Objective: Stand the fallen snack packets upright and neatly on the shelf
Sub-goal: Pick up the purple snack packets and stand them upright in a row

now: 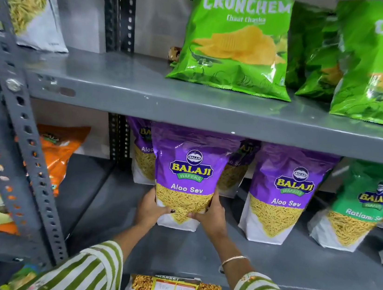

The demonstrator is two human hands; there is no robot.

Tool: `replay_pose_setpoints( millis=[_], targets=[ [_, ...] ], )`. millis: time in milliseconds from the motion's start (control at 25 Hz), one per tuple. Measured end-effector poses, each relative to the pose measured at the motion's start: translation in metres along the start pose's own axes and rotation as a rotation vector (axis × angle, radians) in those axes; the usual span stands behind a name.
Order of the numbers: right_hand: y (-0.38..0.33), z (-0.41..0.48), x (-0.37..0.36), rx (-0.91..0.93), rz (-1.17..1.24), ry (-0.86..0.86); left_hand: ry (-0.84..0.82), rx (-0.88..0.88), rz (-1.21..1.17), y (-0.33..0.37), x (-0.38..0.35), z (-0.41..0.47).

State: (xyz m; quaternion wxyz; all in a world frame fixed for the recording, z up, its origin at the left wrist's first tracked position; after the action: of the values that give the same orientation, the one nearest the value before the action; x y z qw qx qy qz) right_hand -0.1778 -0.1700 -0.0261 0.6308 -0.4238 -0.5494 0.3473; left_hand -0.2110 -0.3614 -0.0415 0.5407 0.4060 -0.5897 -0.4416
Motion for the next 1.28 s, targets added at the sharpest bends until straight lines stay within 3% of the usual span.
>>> replay_pose_setpoints(
  millis=[280,920,1280],
  targets=[
    [0.028,0.000,-0.011,-0.092,0.007,-0.123,-0.111,0.071,0.105,-0.027,-0.005,0.000],
    [-0.009,-0.044,-0.102,-0.120,-0.011,-0.173,-0.023,0.139,0.245,-0.043,0.091,-0.047],
    [-0.013,-0.053,-0.108,-0.126,-0.020,-0.152,-0.030,0.131,0.241,-0.048,0.097,-0.052]
  ],
)
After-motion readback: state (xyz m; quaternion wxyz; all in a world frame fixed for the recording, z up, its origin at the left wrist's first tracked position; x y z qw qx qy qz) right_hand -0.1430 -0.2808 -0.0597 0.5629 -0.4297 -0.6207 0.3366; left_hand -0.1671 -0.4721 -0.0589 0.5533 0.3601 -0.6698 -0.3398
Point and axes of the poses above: each hand's wrist, its own z-axis towards the middle knuckle, its own x-axis out of the back of the hand, y = z × x, the point moved 8 cm from there along z, towards the middle knuckle, and after that the axes turned 5 degrees about -y, right-handed, at the moved point
